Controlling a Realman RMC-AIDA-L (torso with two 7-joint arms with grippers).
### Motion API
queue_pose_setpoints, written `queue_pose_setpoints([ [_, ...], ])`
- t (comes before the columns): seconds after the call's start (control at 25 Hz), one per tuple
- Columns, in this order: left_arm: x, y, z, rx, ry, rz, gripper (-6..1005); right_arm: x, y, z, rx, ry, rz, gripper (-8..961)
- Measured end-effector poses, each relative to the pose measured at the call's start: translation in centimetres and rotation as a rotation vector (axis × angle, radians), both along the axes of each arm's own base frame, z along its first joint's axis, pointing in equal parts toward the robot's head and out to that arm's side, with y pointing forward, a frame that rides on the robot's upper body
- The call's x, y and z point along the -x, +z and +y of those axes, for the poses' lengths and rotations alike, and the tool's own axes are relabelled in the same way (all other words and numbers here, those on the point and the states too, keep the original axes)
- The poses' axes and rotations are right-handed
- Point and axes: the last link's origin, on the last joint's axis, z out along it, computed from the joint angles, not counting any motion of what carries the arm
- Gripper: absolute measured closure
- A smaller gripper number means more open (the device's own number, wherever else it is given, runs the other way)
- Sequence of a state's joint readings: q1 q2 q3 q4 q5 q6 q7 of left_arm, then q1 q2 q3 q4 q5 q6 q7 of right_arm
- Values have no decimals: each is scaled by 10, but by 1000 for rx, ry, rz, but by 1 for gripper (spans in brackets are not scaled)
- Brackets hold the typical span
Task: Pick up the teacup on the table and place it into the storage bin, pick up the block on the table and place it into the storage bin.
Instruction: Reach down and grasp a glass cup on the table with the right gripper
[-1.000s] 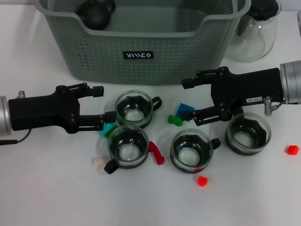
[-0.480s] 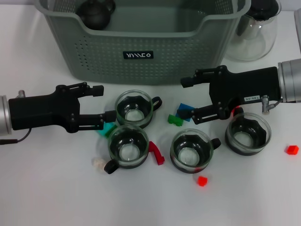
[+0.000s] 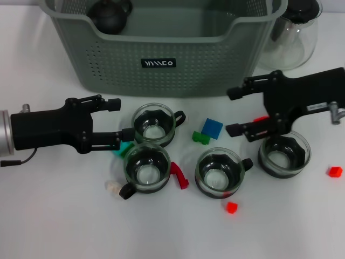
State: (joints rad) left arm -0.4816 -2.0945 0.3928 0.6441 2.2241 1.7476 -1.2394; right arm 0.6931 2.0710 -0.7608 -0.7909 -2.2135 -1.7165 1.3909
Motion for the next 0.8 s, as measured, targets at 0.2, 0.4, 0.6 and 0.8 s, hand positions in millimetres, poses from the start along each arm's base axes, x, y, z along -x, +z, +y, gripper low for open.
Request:
queue_pose_setpoints([
  [0.2,-1,1,2,-16,3,-12,139,7,27,-3,32,-33,-114,102],
  [0.4,-5,-1,3,-31,1,-37,139,9,45,-10,87,-69,-267,102],
  [0.6,-7,-7,4,-38,14,-43,139,1,45,-14,145,-108,-433,101],
  [0.8,-5,-12,4,-38,35,-46,140,-2,40,-15,171,-100,-515,102],
])
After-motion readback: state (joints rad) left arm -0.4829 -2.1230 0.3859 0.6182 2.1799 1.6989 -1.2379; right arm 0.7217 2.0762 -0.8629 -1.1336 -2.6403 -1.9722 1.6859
